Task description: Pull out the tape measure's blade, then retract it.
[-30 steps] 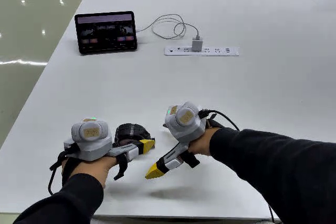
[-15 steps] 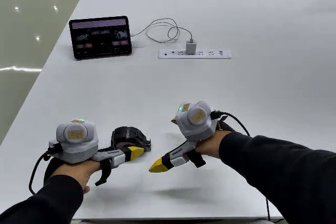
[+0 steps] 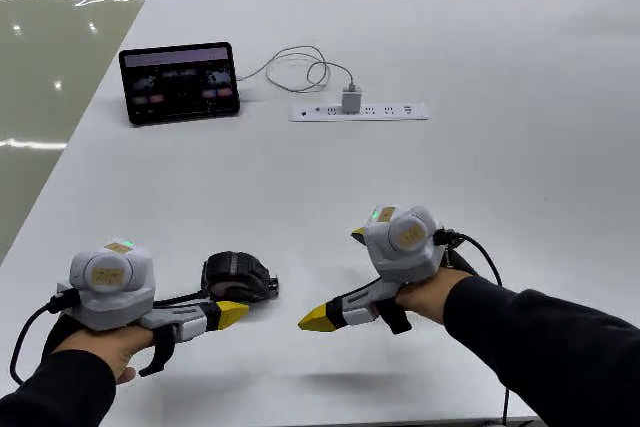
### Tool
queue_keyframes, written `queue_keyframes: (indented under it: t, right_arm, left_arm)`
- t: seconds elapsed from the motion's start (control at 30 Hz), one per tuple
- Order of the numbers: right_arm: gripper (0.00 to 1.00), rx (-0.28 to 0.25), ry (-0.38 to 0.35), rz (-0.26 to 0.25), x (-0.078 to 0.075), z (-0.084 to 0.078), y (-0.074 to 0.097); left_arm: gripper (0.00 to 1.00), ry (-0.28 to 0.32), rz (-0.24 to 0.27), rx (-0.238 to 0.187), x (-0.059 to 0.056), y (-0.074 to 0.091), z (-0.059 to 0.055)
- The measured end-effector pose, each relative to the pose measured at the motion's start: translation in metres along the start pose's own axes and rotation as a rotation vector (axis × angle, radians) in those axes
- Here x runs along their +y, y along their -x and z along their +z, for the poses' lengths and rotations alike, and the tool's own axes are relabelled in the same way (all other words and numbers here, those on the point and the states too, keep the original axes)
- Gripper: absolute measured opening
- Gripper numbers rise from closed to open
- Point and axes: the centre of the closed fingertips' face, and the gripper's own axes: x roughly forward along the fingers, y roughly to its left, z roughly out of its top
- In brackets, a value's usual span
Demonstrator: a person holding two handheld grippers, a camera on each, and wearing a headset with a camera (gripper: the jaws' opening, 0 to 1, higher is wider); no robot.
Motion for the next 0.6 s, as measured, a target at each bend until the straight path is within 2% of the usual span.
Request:
queue_keyframes:
  t: [0.13,0.17,0.2,0.23,0.3,0.37,0.47,0.6]
  right_arm:
    - [1.00,0.008,0.005,-0.016,-0.004,-0.009,0.011]
    - [1.00,0.007,0.004,-0.019,-0.006,-0.010,0.013]
    - [1.00,0.005,0.001,-0.024,-0.007,-0.012,0.016]
    - [1.00,0.002,-0.002,-0.029,-0.008,-0.015,0.020]
    - [1.00,0.003,-0.010,-0.040,-0.011,-0.020,0.026]
    - [1.00,0.003,-0.016,-0.050,-0.013,-0.026,0.034]
    - [1.00,-0.003,-0.030,-0.065,-0.017,-0.033,0.047]
    - [1.00,-0.010,-0.047,-0.086,-0.022,-0.041,0.061]
  left_arm:
    - [1.00,-0.023,-0.038,-0.012,-0.005,0.002,0.002]
    - [1.00,-0.030,-0.035,-0.012,-0.004,0.003,0.001]
    - [1.00,-0.057,0.001,-0.005,0.004,0.003,0.001]
    - [1.00,-0.044,0.003,0.012,0.006,0.005,-0.003]
    - [1.00,-0.009,-0.019,-0.016,0.007,0.007,-0.001]
    - [1.00,-0.025,-0.009,-0.014,0.011,0.011,-0.003]
    - [1.00,-0.040,-0.018,-0.010,0.013,0.015,-0.006]
    - [1.00,-0.027,-0.030,-0.022,0.014,0.020,-0.006]
